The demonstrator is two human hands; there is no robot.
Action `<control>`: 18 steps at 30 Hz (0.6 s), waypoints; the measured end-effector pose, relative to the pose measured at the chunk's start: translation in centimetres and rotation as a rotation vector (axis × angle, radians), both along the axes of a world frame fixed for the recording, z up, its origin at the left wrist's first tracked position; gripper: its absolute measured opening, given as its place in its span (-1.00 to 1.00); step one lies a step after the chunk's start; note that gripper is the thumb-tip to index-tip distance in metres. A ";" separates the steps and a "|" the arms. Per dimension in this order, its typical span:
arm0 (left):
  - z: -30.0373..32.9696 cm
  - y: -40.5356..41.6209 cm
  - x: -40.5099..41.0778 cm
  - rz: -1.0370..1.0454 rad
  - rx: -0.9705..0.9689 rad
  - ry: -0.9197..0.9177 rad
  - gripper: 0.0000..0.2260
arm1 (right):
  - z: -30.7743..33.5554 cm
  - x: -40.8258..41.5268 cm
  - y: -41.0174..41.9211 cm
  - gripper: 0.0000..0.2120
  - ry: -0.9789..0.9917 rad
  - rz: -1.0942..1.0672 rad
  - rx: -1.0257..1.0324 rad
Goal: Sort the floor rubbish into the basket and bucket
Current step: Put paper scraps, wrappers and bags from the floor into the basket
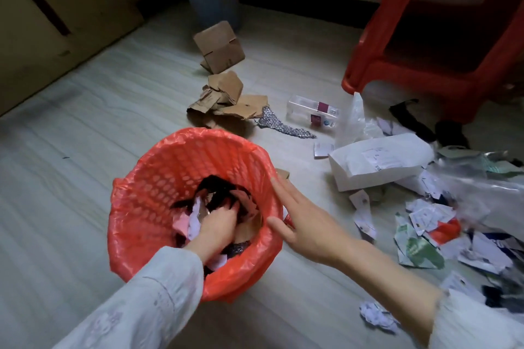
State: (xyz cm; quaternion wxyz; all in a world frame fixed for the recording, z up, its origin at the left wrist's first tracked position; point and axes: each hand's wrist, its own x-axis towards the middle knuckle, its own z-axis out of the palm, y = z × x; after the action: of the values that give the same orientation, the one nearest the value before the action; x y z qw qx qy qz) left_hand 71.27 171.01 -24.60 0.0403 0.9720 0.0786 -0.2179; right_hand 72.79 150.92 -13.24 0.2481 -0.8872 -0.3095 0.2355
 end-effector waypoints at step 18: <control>1.8 0.4 1.0 0.098 -0.250 0.234 -0.58 | -1.5 0.3 -0.1 -0.37 0.098 -0.043 0.051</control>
State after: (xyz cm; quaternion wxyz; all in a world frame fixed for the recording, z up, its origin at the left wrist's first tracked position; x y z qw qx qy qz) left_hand 72.32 171.37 -22.82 0.1621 0.9224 0.1024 -0.3353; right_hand 73.09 150.77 -14.70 0.2904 -0.8745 -0.2838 0.2655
